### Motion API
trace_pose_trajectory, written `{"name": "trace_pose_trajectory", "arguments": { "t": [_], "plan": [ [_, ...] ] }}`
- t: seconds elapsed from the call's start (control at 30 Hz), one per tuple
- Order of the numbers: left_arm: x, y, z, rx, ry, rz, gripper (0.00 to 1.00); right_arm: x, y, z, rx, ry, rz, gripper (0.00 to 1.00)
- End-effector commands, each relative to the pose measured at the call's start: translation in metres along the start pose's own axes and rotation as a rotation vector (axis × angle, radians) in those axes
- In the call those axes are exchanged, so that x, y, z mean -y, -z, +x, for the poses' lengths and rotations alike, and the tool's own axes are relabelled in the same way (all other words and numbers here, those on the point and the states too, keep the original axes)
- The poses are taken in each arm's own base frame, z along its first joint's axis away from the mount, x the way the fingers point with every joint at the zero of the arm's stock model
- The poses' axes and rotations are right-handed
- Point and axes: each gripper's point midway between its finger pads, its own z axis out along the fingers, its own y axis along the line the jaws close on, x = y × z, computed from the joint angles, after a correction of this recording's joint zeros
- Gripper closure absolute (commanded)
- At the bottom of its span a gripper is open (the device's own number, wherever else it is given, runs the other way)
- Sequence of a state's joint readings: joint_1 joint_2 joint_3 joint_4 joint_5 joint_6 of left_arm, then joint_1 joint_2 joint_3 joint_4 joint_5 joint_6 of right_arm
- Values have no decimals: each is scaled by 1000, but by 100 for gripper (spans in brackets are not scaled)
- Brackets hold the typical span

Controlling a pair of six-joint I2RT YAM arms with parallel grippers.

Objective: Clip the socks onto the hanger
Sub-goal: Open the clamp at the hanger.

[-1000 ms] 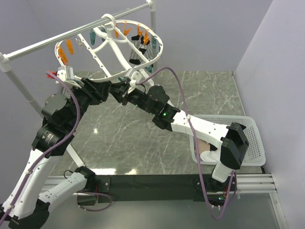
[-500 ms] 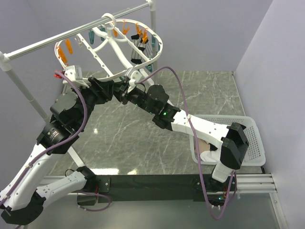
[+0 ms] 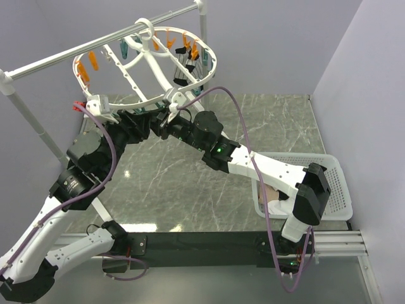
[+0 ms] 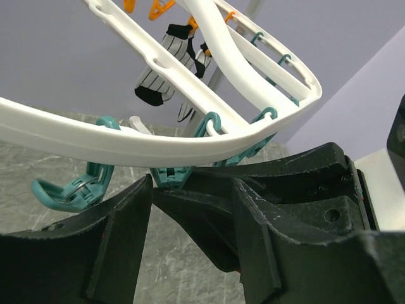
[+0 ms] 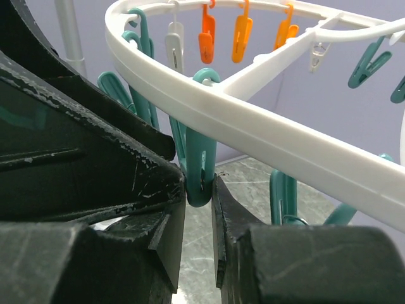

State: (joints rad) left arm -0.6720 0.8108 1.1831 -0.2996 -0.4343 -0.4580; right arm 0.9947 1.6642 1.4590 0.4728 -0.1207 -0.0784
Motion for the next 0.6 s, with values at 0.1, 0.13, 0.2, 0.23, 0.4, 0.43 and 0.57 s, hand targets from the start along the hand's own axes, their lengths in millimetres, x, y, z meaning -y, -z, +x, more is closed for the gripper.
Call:
{"name": "trace_pose_trajectory", "arguments": {
  "t": [0.1,0.13,0.2,0.23,0.4,0.43,0.57],
  "plan": [
    [-3,-5,-7,38,0,-33,42,0,6,-61,118,-4,9,99],
    [-4,-6,-8,42,0,-40,42,0,7,-62,120,-4,9,99],
    [-4,-9,-8,58,4,-43,43,0,8,-63,125,-2,8,99],
    [-5,-9,-10,69,8,-48,43,0,8,-63,123,-2,8,99],
    [-11,-7,-15,123,32,-67,43,-1,10,-64,120,-10,6,99],
    [-10,-7,-19,142,42,-60,43,-1,10,-64,117,-12,6,99],
    [-9,-8,-18,151,47,-49,43,-4,12,-66,117,-28,-4,99]
  ]
}}
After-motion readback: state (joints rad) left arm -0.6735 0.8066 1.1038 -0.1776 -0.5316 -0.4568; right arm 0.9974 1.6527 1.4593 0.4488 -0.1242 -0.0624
